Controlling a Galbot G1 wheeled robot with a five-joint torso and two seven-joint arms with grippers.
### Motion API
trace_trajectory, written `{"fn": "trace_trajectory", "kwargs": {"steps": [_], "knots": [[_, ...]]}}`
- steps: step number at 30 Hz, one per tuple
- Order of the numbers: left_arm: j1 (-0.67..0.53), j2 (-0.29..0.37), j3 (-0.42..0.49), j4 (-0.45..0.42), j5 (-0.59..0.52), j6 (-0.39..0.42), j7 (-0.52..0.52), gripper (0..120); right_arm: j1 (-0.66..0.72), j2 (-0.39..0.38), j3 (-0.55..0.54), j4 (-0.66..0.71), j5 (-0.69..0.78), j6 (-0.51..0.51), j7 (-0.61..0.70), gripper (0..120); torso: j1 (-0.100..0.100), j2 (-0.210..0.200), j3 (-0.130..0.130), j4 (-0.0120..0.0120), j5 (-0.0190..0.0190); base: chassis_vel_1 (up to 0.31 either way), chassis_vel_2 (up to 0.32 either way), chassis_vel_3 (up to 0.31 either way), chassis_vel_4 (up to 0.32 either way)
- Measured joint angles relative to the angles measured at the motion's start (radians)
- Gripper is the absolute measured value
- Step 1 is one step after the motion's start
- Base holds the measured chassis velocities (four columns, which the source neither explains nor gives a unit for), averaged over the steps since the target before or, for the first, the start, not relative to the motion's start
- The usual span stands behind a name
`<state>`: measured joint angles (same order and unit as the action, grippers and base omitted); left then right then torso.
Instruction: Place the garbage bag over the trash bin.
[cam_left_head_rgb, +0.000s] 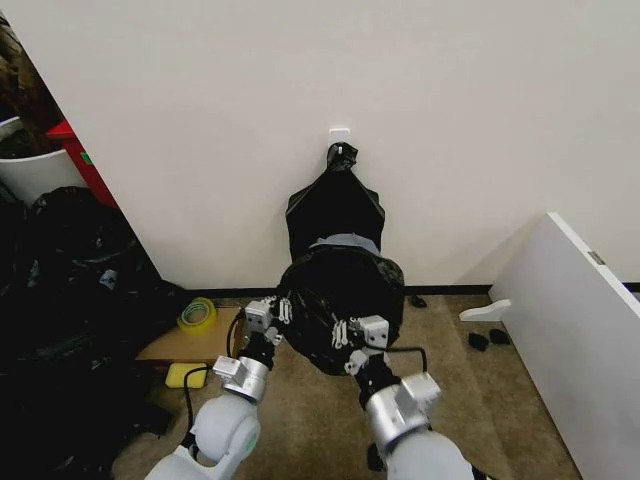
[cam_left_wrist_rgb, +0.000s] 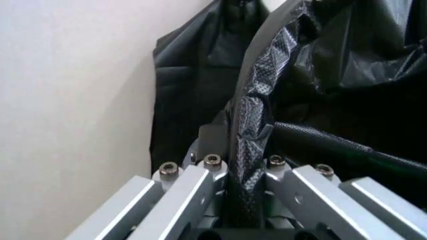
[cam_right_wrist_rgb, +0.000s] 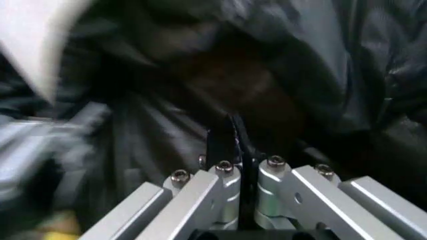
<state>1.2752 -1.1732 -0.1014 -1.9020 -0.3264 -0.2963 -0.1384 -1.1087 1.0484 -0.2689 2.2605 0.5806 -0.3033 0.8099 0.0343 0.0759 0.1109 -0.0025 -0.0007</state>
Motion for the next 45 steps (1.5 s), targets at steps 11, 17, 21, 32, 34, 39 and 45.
{"fn": "trace_trajectory", "kwargs": {"steps": [11,17,21,32,34,39,45], "knots": [[0.022,0.005,0.009,0.002,0.074,-0.052,0.025,1,0.126,0.050,-0.028,-0.152,0.055,-0.080,0.075,0,0.000,0.000,0.000,0.0000,0.0001,0.000,0.000,0.000,0.000],[0.044,0.006,0.011,-0.003,0.101,-0.062,0.028,1,0.213,0.092,-0.049,-0.253,0.065,-0.088,0.074,0,0.000,0.000,0.000,0.0001,0.0000,0.000,0.000,0.000,0.000],[0.053,0.005,0.009,-0.011,0.109,-0.064,0.032,1,0.241,0.104,-0.048,-0.294,0.065,-0.088,0.067,0,0.000,0.000,0.000,0.0001,0.0000,0.000,0.000,0.000,0.000],[0.052,0.025,0.037,-0.023,0.116,-0.068,0.046,1,0.213,0.088,0.047,-0.358,0.036,-0.061,-0.011,0,0.000,0.000,0.000,-0.0003,0.0002,0.000,0.000,0.000,0.000],[0.053,0.028,0.039,-0.026,0.116,-0.070,0.050,1,0.205,0.084,0.063,-0.375,0.023,-0.045,-0.037,0,0.000,0.000,0.000,-0.0003,0.0001,0.000,0.000,0.000,0.000],[0.058,0.031,0.032,-0.030,0.122,-0.071,0.054,1,0.188,0.075,0.090,-0.397,-0.018,-0.002,-0.089,0,0.000,0.000,0.000,0.0001,0.0003,0.000,0.000,0.000,0.000],[0.048,0.028,0.018,-0.012,0.121,-0.072,0.051,1,0.126,0.044,0.076,-0.332,-0.105,0.048,-0.143,0,0.000,0.000,0.000,0.0000,0.0001,0.000,0.000,0.000,0.000]]}}
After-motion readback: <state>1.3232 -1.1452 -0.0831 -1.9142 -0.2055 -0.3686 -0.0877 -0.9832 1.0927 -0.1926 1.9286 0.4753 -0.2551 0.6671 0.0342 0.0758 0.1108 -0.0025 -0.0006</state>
